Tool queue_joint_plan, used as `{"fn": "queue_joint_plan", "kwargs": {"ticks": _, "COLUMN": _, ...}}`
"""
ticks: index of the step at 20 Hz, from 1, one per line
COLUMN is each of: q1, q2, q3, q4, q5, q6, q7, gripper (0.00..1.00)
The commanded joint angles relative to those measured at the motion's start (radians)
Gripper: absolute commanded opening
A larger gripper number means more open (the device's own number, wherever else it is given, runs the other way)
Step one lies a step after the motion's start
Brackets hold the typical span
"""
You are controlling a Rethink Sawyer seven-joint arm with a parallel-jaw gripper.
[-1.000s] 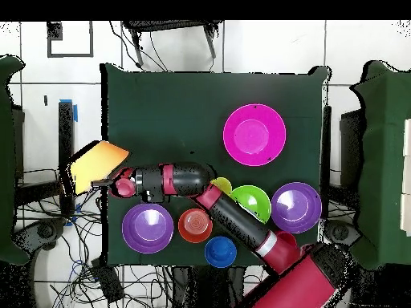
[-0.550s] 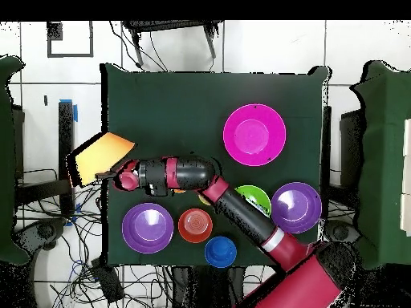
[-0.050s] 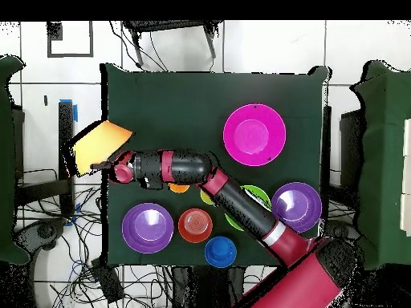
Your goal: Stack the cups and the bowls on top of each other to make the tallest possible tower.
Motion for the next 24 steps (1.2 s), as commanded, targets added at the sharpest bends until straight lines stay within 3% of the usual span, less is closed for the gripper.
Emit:
{"fn": "queue_joint_plan", "kwargs": {"ticks": 1, "q1": 0.054, "q2": 0.038, "q3": -0.021, "q4": -0.18, "q5": -0.025, "q6": -0.06, "q7": -0.144, "gripper": 0.0}}
{"fn": "queue_joint_plan", "kwargs": {"ticks": 12, "q1": 0.041, "q2": 0.0, "q3": -0.012, "q4": -0.275, "q5": -0.159, "q6": -0.09, "q7": -0.306, "gripper": 0.0}}
{"fn": "queue_joint_plan", "kwargs": {"ticks": 17, "q1": 0.032, "q2": -0.01, "q3": 0.003, "q4": -0.312, "q5": -0.202, "q6": -0.052, "q7": -0.375, "gripper": 0.0}}
{"fn": "queue_joint_plan", "kwargs": {"ticks": 19, "q1": 0.037, "q2": -0.004, "q3": 0.011, "q4": -0.339, "q5": -0.211, "q6": -0.02, "q7": -0.428, "gripper": 0.0}}
{"fn": "queue_joint_plan", "kwargs": {"ticks": 24, "q1": 0.02, "q2": 0.037, "q3": 0.035, "q4": -0.348, "q5": -0.269, "q6": -0.05, "q7": -0.515, "gripper": 0.0}}
